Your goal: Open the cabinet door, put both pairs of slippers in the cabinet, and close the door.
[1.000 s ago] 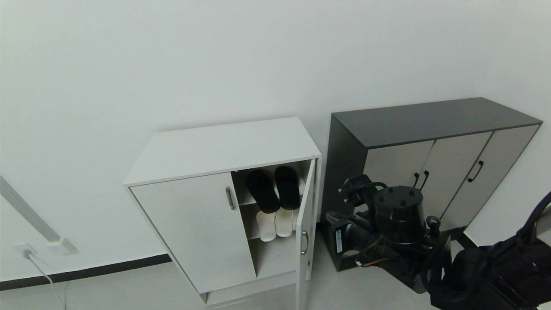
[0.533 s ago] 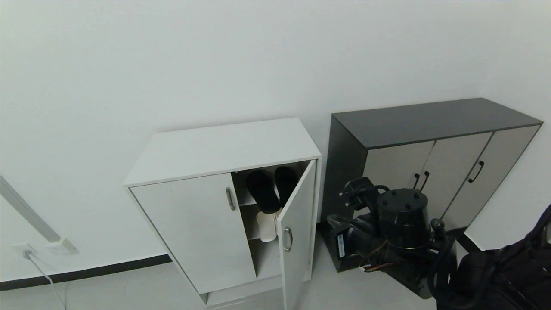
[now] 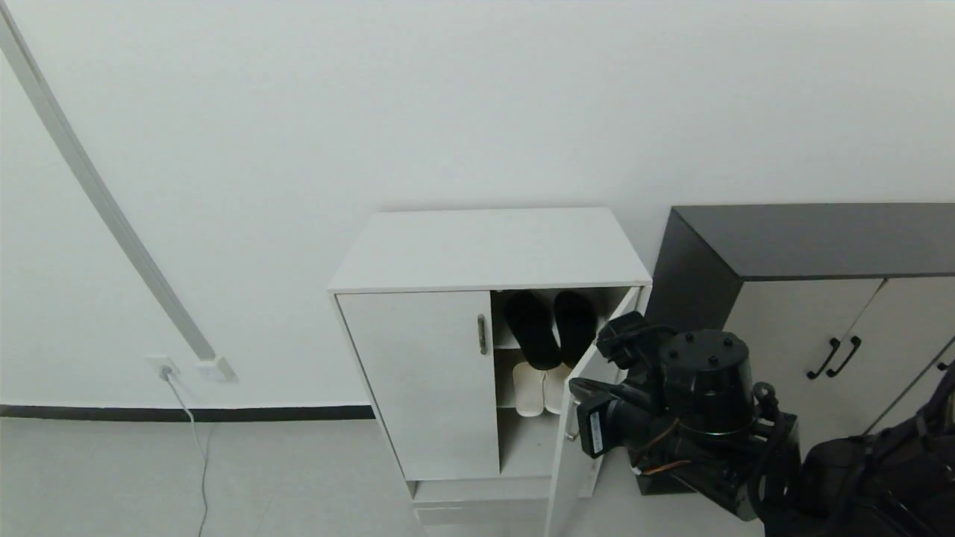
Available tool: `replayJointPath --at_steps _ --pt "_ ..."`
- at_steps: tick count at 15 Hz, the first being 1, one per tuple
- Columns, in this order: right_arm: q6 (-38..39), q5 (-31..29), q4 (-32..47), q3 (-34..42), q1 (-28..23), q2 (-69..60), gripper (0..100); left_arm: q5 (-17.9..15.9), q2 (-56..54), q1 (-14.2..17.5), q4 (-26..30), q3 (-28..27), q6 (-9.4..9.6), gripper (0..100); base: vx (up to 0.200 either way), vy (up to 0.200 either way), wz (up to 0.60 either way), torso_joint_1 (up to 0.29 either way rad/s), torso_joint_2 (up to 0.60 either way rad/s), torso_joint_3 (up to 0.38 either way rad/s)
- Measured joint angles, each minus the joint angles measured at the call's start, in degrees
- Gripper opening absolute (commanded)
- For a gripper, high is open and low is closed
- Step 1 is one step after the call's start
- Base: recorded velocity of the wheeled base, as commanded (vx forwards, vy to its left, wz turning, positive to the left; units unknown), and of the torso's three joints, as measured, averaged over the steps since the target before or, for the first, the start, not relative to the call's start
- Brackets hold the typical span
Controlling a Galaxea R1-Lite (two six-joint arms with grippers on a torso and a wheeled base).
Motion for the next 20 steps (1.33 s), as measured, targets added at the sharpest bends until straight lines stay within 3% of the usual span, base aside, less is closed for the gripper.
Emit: replayJointPath --at_steps 5,13,20 --pt "-6.2 -0.1 0.4 5.2 -2.5 -1.5 0 0.0 0.0 -0.1 0.0 0.0 0.02 0 0.0 0.0 0.0 0.0 0.0 0.0" --pt "-7.9 0.0 0.3 8.1 -4.0 -0.2 0 0.0 0.0 -0.1 0.0 0.0 -0.02 0 0.2 0.0 0.0 0.001 0.0 0.003" --pt "-7.3 0.6 0.1 6.9 -4.9 1.9 0 0.0 0.0 -0.1 0.0 0.0 -0.17 0 0.0 0.0 0.0 0.0 0.0 0.0"
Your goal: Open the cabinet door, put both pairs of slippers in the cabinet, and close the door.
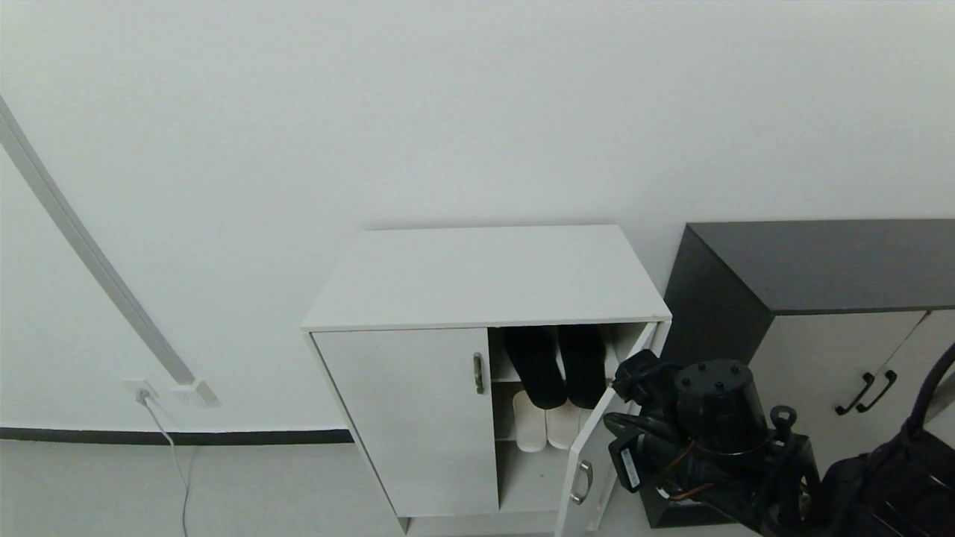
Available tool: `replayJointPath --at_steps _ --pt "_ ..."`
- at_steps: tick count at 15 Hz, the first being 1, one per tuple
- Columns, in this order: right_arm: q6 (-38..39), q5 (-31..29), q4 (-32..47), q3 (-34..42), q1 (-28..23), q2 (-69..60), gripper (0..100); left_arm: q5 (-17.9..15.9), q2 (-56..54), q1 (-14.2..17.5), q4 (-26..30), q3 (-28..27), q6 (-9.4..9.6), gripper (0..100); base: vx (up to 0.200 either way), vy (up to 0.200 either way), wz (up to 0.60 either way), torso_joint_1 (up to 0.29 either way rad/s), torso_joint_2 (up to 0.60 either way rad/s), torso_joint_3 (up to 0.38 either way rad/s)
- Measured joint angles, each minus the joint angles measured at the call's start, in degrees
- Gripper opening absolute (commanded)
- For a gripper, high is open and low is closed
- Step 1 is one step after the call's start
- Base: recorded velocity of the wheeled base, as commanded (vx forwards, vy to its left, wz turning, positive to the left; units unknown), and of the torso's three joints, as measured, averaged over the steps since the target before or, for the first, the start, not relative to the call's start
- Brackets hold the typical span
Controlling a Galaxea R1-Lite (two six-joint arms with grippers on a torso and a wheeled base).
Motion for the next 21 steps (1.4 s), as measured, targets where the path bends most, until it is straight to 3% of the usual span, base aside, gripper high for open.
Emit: replayJointPath --at_steps 8,14,21 --pt "2.1 0.4 -7.6 -3.9 -2.0 7.6 0 0.0 0.0 -0.1 0.0 0.0 0.0 0 0.0 0.0 0.0 0.0 0.0 0.0" --pt "5.2 0.5 -9.7 -10.5 -3.1 14.7 0 0.0 0.0 0.0 0.0 0.0 0.0 0 0.0 0.0 0.0 0.0 0.0 0.0" --pt "6.9 0.7 -10.0 -17.9 -8.0 21.4 0 0.0 0.0 -0.1 0.0 0.0 0.0 0 0.0 0.0 0.0 0.0 0.0 0.0"
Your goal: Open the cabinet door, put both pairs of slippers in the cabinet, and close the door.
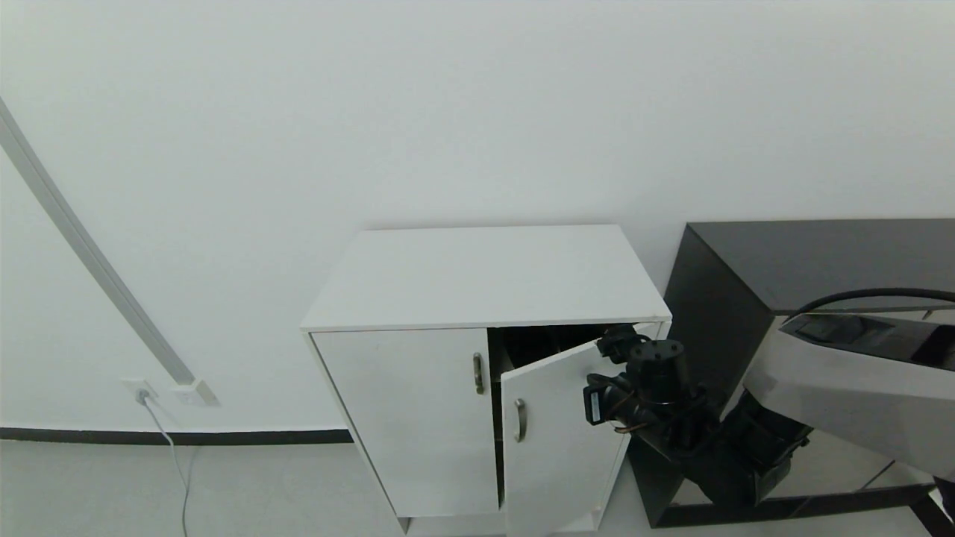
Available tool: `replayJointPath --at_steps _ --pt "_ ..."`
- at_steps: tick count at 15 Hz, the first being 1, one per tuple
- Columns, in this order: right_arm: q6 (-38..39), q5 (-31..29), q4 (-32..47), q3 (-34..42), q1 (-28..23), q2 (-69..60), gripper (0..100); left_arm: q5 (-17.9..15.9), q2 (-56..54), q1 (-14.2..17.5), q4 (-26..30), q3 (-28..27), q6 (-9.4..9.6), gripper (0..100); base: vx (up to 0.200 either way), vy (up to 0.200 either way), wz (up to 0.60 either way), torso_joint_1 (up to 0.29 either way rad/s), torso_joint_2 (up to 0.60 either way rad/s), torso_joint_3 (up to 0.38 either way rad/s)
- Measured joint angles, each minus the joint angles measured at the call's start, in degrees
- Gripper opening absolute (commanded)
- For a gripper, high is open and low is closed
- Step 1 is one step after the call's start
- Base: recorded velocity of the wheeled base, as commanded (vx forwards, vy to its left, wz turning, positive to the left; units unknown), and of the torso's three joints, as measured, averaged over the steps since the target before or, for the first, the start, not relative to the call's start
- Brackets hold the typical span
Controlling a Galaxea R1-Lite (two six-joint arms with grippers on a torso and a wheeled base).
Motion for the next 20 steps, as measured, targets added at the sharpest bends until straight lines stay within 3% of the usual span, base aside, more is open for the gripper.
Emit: replayJointPath --at_steps 20 --pt "-0.2 -0.2 0.1 -7.8 -2.5 4.3 0 0.0 0.0 0.0 0.0 0.0 0.02 0 0.0 0.0 0.0 0.0 0.0 0.0"
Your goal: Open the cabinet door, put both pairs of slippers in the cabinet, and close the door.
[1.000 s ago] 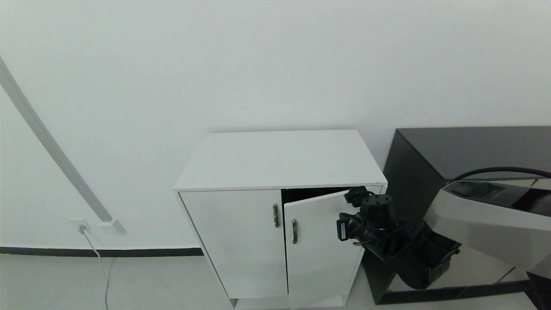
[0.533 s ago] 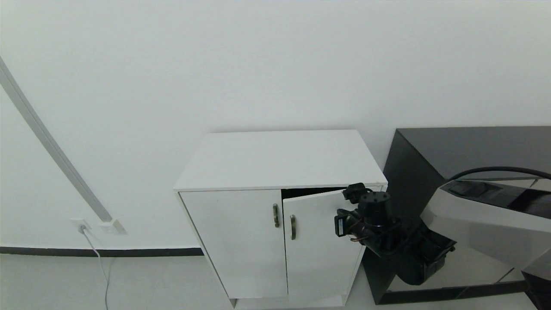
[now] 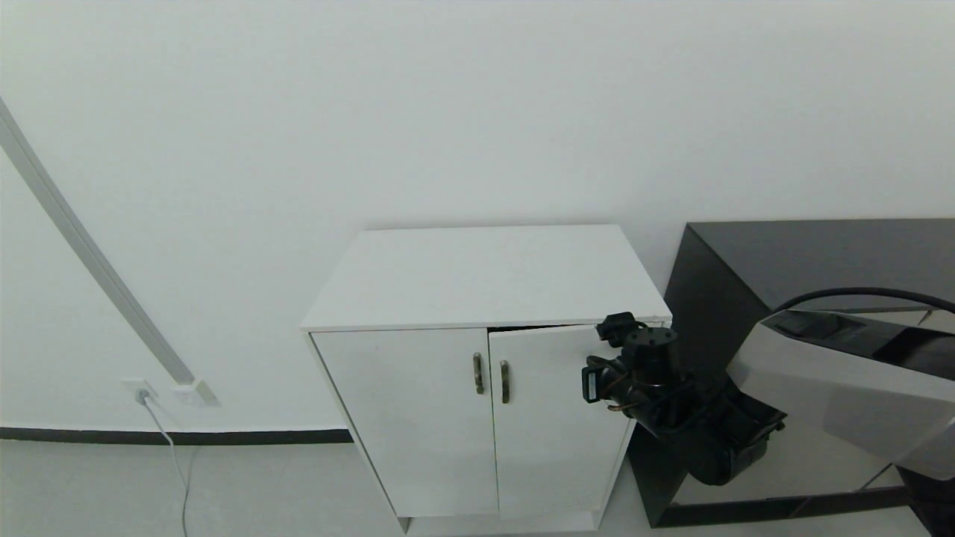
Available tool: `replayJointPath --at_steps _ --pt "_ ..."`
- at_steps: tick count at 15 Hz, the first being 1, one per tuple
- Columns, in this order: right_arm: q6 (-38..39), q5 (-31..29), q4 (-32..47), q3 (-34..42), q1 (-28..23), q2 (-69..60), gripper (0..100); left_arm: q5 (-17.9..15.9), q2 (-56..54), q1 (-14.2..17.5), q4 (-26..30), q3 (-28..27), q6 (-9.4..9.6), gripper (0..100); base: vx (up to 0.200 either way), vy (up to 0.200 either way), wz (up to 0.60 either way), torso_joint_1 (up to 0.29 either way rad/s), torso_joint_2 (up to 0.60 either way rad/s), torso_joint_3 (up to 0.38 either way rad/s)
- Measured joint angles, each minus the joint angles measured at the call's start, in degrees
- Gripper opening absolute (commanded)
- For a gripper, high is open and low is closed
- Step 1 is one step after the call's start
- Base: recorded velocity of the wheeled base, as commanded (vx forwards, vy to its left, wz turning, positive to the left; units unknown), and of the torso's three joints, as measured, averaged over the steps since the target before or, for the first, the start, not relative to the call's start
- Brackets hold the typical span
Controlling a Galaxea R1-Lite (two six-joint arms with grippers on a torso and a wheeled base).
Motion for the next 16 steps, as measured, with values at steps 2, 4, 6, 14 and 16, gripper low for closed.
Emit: replayJointPath --at_steps 2,4,6,14,16 --pt "0.0 0.1 0.0 -0.1 -0.2 0.1 0 0.0 0.0 0.0 0.0 0.0 -0.02 0 0.0 0.0 0.0 0.0 0.0 0.0" --pt "0.0 0.1 0.0 -0.3 -0.3 0.2 0 0.0 0.0 0.0 0.0 0.0 -0.02 0 0.0 0.0 0.0 0.0 0.0 0.0" --pt "0.0 0.1 0.0 -0.7 -0.6 0.3 0 0.0 0.0 0.0 0.0 0.0 0.0 0 0.0 0.0 0.0 0.0 0.0 0.0" --pt "-0.1 0.0 -0.8 -0.9 -0.9 0.3 0 0.0 0.0 0.0 0.0 0.0 0.0 0 0.0 0.0 0.0 0.0 0.0 0.0" --pt "-0.2 0.0 -0.8 -1.0 -0.9 0.3 0 0.0 0.0 0.1 0.0 0.0 0.0 0 0.0 0.0 0.0 0.0 0.0 0.0"
